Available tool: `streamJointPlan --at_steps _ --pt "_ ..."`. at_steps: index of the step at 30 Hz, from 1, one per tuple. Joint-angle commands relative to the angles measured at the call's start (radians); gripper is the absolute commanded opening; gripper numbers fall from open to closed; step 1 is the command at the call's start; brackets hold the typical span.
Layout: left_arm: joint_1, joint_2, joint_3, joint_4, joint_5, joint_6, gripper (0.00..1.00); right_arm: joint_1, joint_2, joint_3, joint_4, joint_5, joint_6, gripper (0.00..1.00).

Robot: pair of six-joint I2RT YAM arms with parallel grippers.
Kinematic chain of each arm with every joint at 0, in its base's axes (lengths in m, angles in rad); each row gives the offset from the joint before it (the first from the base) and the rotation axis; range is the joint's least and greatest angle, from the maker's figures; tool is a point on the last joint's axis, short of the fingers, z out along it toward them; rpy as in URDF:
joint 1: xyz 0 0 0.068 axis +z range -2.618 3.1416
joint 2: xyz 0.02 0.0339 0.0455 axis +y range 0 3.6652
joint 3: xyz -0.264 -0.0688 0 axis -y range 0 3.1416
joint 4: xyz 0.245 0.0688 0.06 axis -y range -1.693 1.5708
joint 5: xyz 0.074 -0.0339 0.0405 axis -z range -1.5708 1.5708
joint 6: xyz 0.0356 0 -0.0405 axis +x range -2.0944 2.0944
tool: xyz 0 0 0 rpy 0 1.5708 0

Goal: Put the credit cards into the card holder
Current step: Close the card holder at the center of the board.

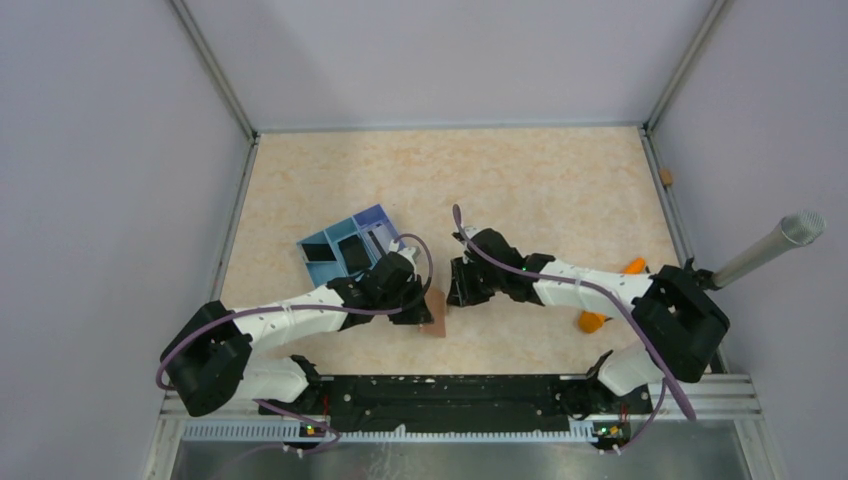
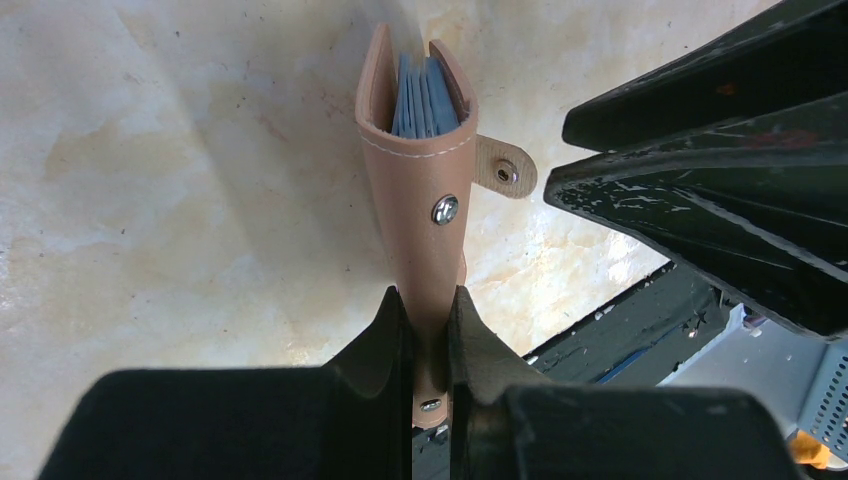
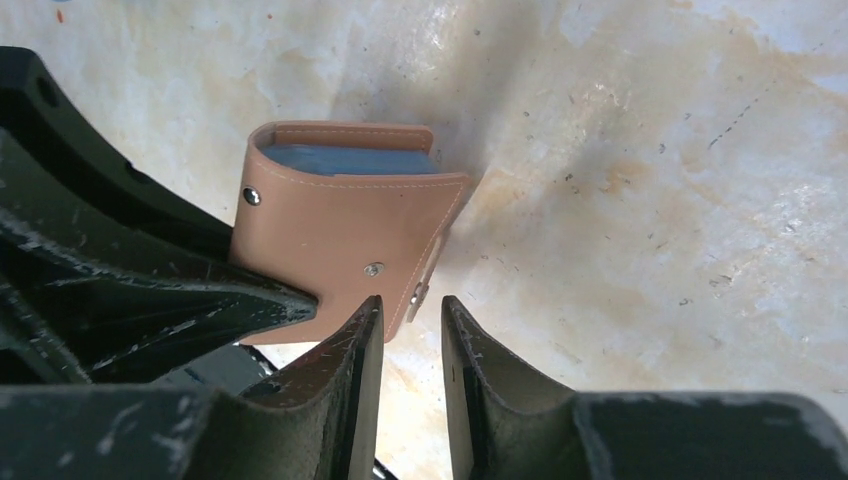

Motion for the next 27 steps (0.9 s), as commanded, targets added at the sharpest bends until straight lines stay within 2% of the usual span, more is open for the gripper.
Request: streamJointPlan --at_steps 1,10,18,22,27 --pt "-0.011 0.009 0.004 -0.032 -0.01 0.013 0.0 0.009 0.03 0.024 0.016 -0.023 0.021 0.26" --pt "-0.011 0.009 0.002 -0.034 -0.01 0.012 0.0 0.009 0.055 0.021 0.024 -0.052 0.03 0.26" --pt "-0.011 0.008 0.002 -0.036 -0.01 0.014 0.0 0.01 0.072 0.025 0.022 -0.064 0.03 0.19" --pt "-0.011 0.005 0.0 -0.036 -0.012 0.014 0.0 0.011 0.069 0.024 0.024 -0.064 0.03 0.08" --pt "-0.012 0.003 0.0 -0.039 -0.012 0.014 0.0 0.011 0.061 0.023 0.029 -0.066 0.031 0.01"
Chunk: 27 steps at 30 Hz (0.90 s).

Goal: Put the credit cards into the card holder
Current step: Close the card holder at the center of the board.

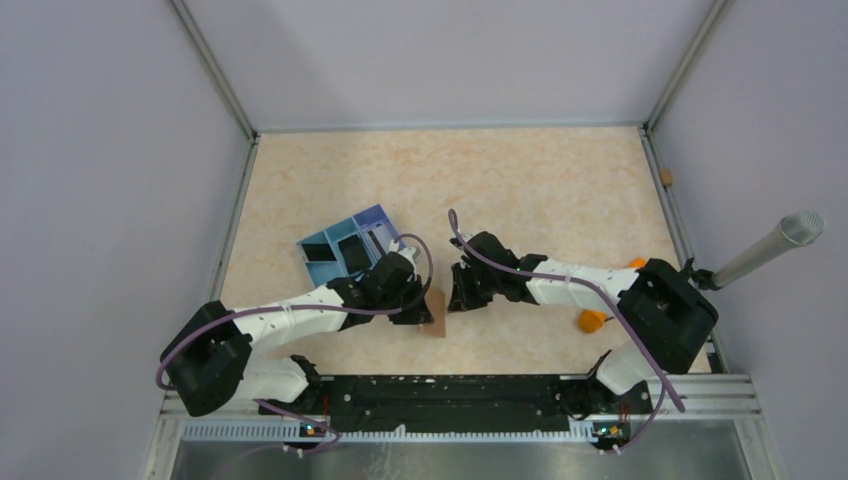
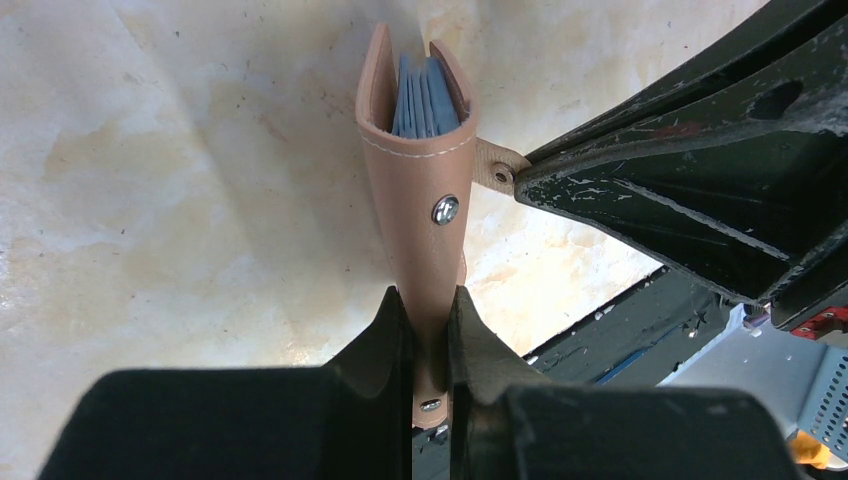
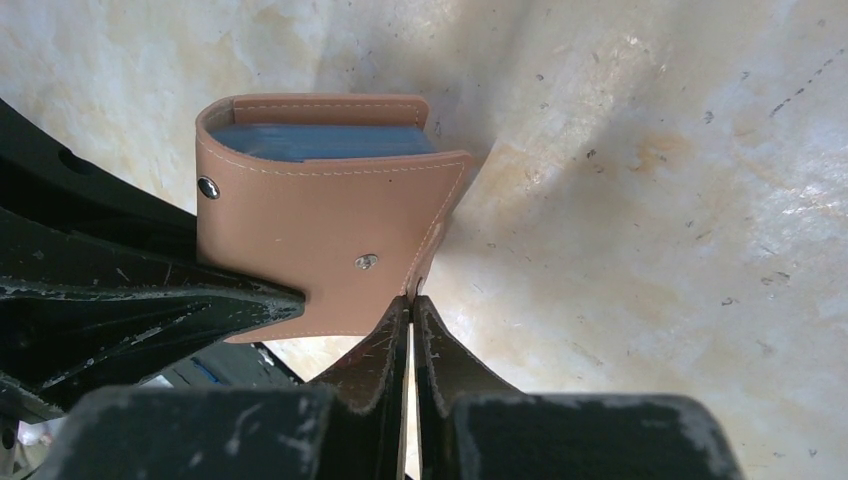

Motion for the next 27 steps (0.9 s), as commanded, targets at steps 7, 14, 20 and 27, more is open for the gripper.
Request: streamJointPlan --at_steps 7,14,20,27 --pt "-0.011 0.002 -0.003 -0.039 -0.016 0.013 0.0 0.018 -0.01 0.01 0.095 -0.057 0.002 0.0" --pt "-0.011 0.007 0.0 -0.032 -0.015 0.012 0.0 0.035 0.017 0.019 0.116 -0.072 0.001 0.0" --pt "-0.011 0.014 0.0 -0.025 -0.009 0.012 0.0 0.042 0.03 0.012 0.144 -0.085 0.002 0.0" --pt "-0.011 0.015 -0.001 -0.024 -0.008 0.012 0.0 0.042 0.043 0.005 0.151 -0.093 -0.001 0.0"
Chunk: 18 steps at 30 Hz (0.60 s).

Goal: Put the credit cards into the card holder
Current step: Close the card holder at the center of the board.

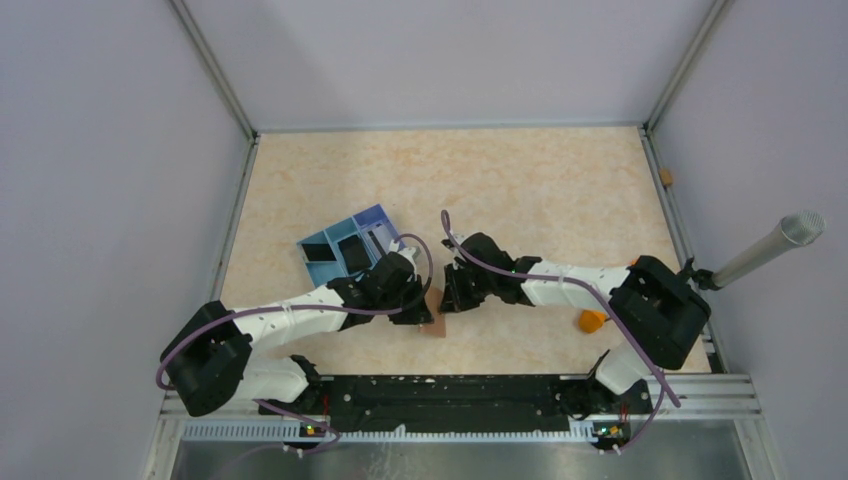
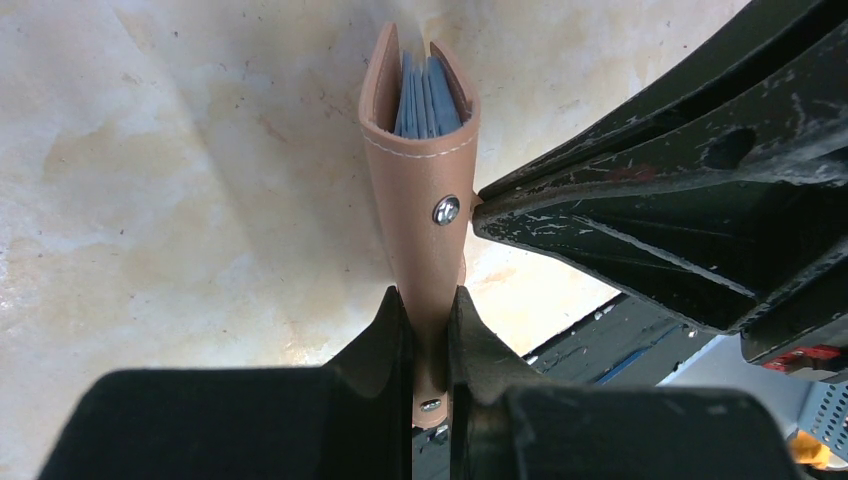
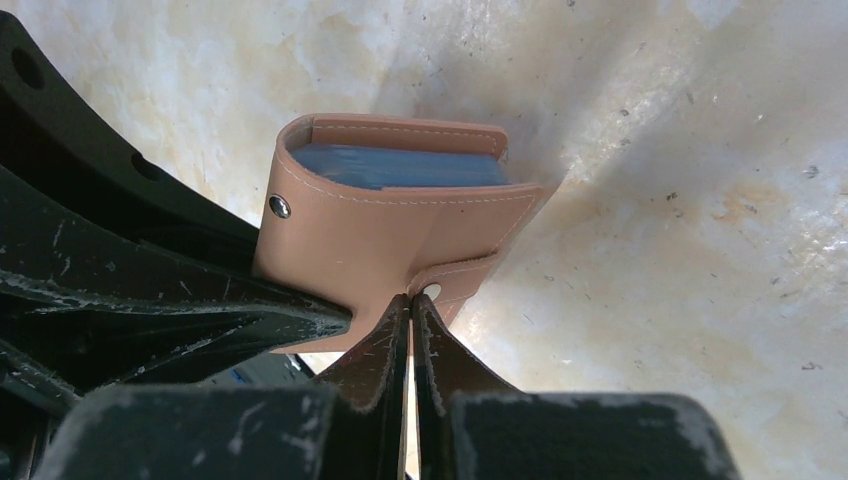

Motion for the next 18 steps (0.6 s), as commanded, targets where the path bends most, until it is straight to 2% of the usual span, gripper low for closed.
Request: streamJointPlan --at_steps 1,18 --pt "-0.011 0.014 -0.002 -0.024 -0.007 0.011 0.0 0.022 0.013 0.002 0.064 -0.044 0.0 0.0" --pt "-0.011 0.019 -0.003 -0.018 -0.005 0.01 0.0 0.029 0.02 0.001 0.07 -0.064 0.0 0.0"
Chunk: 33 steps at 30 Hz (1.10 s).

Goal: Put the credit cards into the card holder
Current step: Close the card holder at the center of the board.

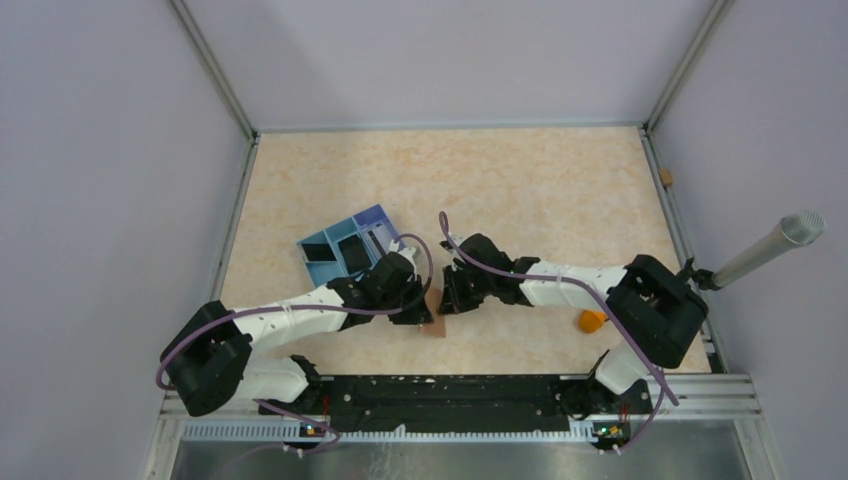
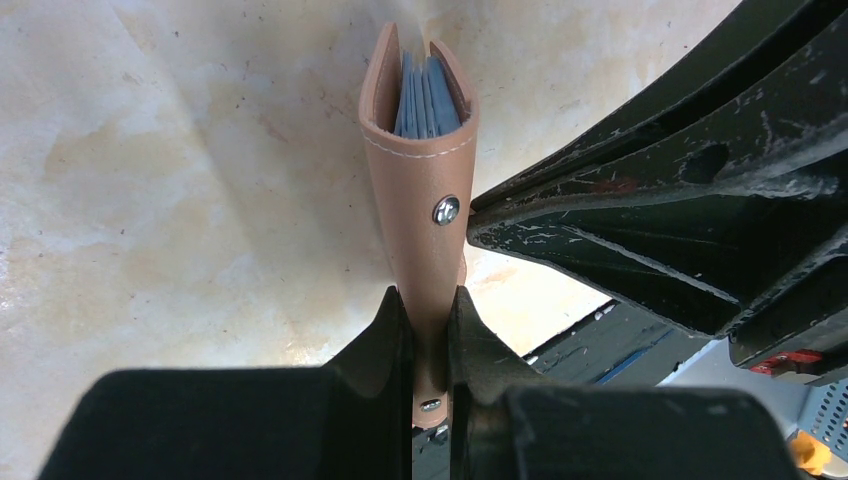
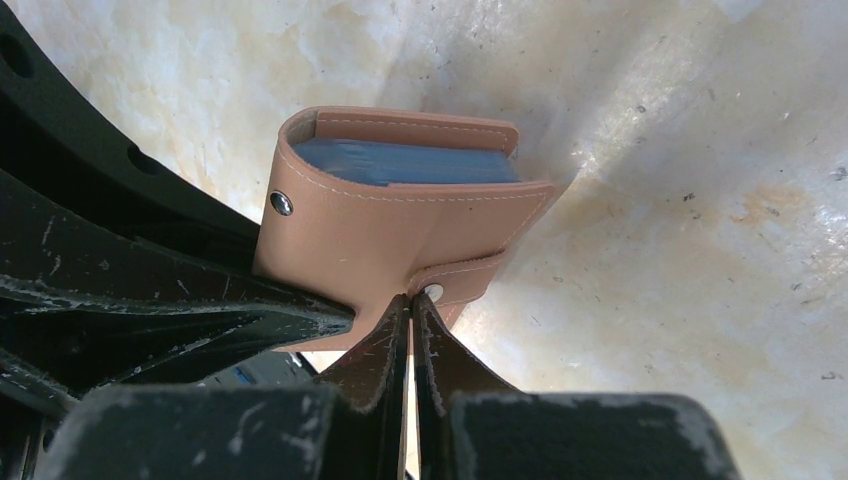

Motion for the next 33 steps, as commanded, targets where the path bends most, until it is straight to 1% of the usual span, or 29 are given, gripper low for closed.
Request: streamJointPlan --at_steps 1,4,10,25,33 --pt "-0.011 0.019 -0.003 -0.018 -0.004 0.011 0.0 0.025 0.003 -0.001 0.059 -0.047 0.0 0.0" --pt "-0.011 0.018 -0.003 -0.018 -0.004 0.011 0.0 0.026 0.001 -0.004 0.058 -0.05 0.004 0.0" --pt "-0.01 0.014 -0.007 -0.018 -0.006 0.009 0.0 0.026 -0.002 -0.024 0.114 -0.053 0.017 0.0" --pt "-0.01 -0.002 -0.027 0.002 0.01 0.002 0.0 0.026 -0.025 -0.134 0.232 0.019 0.03 0.0" --pt "-0.01 0.004 -0.032 0.015 0.032 0.007 0.0 0.025 -0.019 -0.162 0.267 0.063 0.013 0.0"
